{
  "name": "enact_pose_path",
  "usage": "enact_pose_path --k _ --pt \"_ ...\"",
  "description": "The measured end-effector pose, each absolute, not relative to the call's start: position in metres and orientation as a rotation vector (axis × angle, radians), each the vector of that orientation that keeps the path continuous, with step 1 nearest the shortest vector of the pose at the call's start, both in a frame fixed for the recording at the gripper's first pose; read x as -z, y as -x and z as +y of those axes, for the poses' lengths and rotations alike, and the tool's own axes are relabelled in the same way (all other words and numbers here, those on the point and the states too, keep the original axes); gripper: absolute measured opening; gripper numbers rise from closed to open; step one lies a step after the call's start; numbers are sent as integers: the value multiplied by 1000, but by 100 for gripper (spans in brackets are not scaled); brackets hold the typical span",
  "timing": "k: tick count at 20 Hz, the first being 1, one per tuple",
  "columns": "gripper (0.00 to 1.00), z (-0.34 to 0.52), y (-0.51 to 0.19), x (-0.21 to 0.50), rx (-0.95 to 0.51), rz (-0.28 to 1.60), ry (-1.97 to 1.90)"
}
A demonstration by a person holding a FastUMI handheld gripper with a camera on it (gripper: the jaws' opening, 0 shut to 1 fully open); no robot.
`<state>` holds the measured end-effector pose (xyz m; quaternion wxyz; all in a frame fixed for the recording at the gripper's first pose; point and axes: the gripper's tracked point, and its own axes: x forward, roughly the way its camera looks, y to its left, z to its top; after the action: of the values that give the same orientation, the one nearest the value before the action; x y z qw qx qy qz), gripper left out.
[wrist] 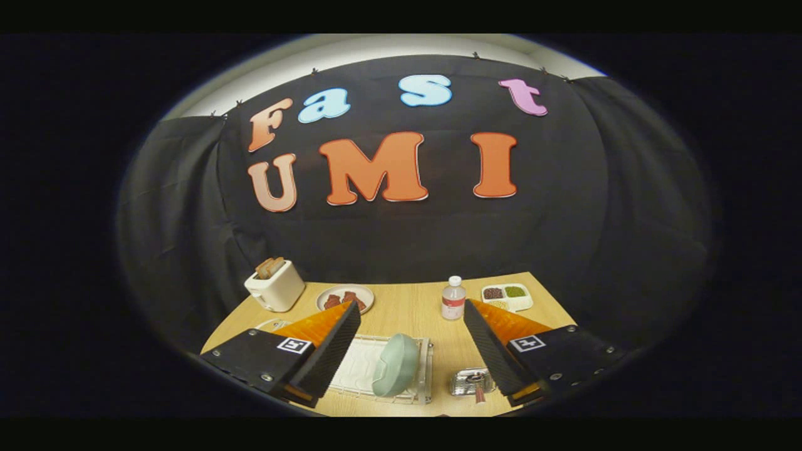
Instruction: Take the plate from the dish rack, then take the spoon from the basket and place it into the plate.
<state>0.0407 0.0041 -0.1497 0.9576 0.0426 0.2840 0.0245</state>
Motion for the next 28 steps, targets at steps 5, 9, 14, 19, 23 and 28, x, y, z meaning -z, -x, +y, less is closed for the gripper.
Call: enact_pose_path --k 5,9,14,19,23,28 --pt "98 9 -45 189 -62 717 -53" --pt "97 16 -42 234 -65 895 -81" --pt "96 32 -34 280 -66 1067 -136" --pt "88 47 -17 324 -73 1219 -105" --pt "70 57 -11 336 -65 1267 -66" --pt "34 48 6 345 29 1352 -9"
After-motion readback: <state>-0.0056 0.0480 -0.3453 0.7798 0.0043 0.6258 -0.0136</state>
